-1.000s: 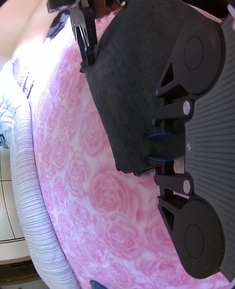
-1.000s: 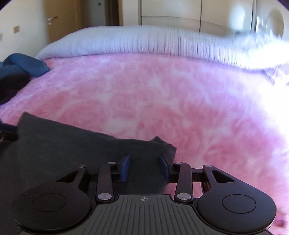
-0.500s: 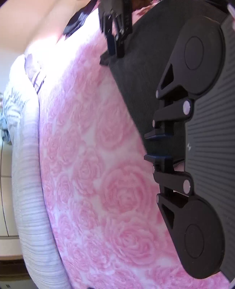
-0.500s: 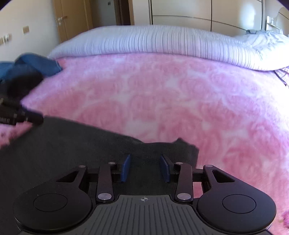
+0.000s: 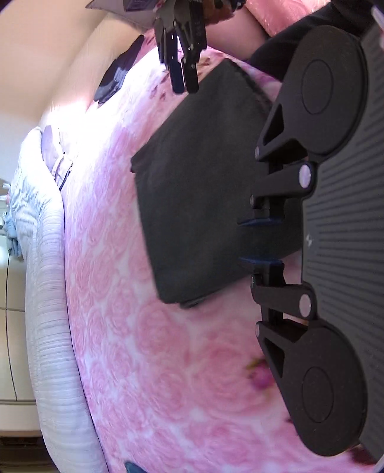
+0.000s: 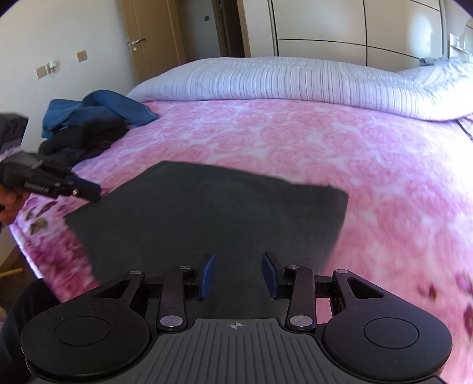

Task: Fold clothes
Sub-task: 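Lower the jeans onto the bed and open both tools, then grasp the folded jeans edge with both tools and lift it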

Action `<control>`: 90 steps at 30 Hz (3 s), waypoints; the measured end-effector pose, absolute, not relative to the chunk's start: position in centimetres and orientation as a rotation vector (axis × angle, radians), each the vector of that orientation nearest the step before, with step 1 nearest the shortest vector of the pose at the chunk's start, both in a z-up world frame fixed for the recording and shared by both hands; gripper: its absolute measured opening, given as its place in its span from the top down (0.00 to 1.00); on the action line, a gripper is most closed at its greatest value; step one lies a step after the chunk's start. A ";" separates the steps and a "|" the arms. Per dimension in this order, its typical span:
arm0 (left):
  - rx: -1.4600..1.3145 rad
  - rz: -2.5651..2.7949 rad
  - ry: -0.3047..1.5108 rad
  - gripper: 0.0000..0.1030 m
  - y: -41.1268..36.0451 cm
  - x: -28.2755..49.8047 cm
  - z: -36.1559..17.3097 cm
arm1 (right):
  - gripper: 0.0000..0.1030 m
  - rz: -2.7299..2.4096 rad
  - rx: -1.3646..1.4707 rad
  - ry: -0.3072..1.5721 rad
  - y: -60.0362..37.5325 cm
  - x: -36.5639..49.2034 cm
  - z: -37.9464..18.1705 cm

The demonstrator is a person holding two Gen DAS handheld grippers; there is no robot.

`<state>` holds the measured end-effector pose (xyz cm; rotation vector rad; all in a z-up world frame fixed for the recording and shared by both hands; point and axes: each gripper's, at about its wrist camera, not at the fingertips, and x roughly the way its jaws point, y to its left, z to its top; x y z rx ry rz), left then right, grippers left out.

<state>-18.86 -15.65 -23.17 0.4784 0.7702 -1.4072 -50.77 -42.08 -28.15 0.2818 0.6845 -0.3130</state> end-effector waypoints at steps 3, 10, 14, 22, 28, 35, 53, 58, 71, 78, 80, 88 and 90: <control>0.460 -1.359 0.793 0.82 -15.2 -19.5 -25.2 | 0.62 -0.326 0.277 0.725 -40.5 -51.9 -29.7; 0.470 -1.328 0.764 0.84 -14.9 -20.3 -24.6 | 0.62 -0.352 0.212 0.715 -38.4 -52.8 -29.6; 0.510 -1.373 0.742 0.85 -14.0 -21.4 -23.4 | 0.62 -0.297 0.214 0.712 -37.4 -52.9 -29.7; 0.511 -1.342 0.736 0.82 -13.6 -21.9 -24.9 | 0.62 -0.291 0.181 0.789 -37.2 -51.0 -31.6; 0.511 -1.315 0.717 0.82 -13.5 -22.3 -24.9 | 0.62 -0.284 0.188 0.791 -37.3 -51.2 -31.7; 0.518 -1.312 0.713 0.82 -13.5 -22.3 -24.9 | 0.62 -0.296 0.197 0.811 -37.7 -50.5 -30.3; 0.794 -1.381 0.241 0.52 -9.6 -28.7 -22.6 | 0.44 -0.178 -0.343 0.777 -30.2 -52.4 -30.7; 0.902 -1.371 0.094 0.33 -9.0 -31.6 -24.5 | 0.44 -0.196 -0.637 0.891 -28.3 -51.4 -35.4; 1.165 -1.304 -0.226 0.13 -11.7 -36.2 -29.6 | 0.76 -0.213 -0.832 0.867 -29.1 -49.1 -36.8; 1.349 -1.207 -0.369 0.13 -15.5 -37.1 -32.6 | 0.77 -0.221 -0.785 0.809 -29.6 -49.8 -33.9; 1.361 -1.223 -0.329 0.15 -15.9 -36.4 -32.4 | 0.77 -0.212 -0.773 0.813 -29.5 -49.8 -34.4; 1.350 -1.291 -0.199 0.57 -16.9 -35.0 -31.4 | 0.57 -0.251 -0.857 0.809 -28.0 -50.0 -37.9; 1.337 -1.300 -0.191 0.57 -17.1 -34.9 -30.8 | 0.54 -0.256 -0.869 0.808 -28.4 -49.9 -38.9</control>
